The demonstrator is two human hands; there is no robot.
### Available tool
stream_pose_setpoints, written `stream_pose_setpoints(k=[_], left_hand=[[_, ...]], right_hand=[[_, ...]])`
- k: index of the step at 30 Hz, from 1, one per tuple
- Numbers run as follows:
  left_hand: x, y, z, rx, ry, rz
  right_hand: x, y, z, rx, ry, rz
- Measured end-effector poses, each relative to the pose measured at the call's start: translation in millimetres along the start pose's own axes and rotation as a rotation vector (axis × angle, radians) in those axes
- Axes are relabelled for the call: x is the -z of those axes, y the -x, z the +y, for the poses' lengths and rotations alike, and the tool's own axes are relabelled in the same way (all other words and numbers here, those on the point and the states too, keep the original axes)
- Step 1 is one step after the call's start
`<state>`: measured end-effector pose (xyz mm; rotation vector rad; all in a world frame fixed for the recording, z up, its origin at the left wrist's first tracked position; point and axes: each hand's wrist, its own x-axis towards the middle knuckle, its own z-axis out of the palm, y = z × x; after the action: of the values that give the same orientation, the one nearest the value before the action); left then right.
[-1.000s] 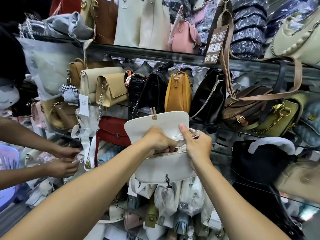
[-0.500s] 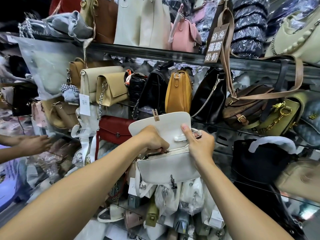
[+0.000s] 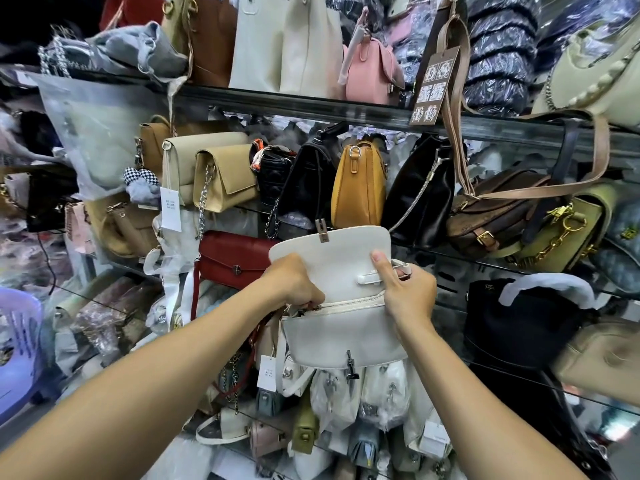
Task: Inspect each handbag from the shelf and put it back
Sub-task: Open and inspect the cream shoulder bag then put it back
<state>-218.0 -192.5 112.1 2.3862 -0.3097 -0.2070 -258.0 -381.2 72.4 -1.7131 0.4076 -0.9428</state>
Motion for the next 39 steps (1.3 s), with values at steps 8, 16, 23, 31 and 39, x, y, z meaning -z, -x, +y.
stream_pose_setpoints(k=[8, 16, 23, 31, 39], left_hand=[[7.0, -1.0, -11.5, 0.045, 0.062, -0.002], [15.2, -0.3, -24.2, -0.085, 0.349, 0.041], [32.1, 1.5, -39.0, -0.2, 0.526, 0.202], [24.4, 9.7, -42.6, -0.253, 0.664, -0.219], [20.9, 19.9, -31.7, -0.294, 0.838, -0.053]], right_hand=[[2.5, -5.6, 7.9, -0.055, -0.075, 0.017], [9.7, -6.9, -0.3, -0.189, -0.287, 0.039], [21.4, -9.4, -16.5, -0.295, -0.391, 0.053], [23.1, -6.7, -31.3, -0.444, -0.572, 0.044], [29.2, -6.6, -43.8, -0.421, -0.564, -0.127]])
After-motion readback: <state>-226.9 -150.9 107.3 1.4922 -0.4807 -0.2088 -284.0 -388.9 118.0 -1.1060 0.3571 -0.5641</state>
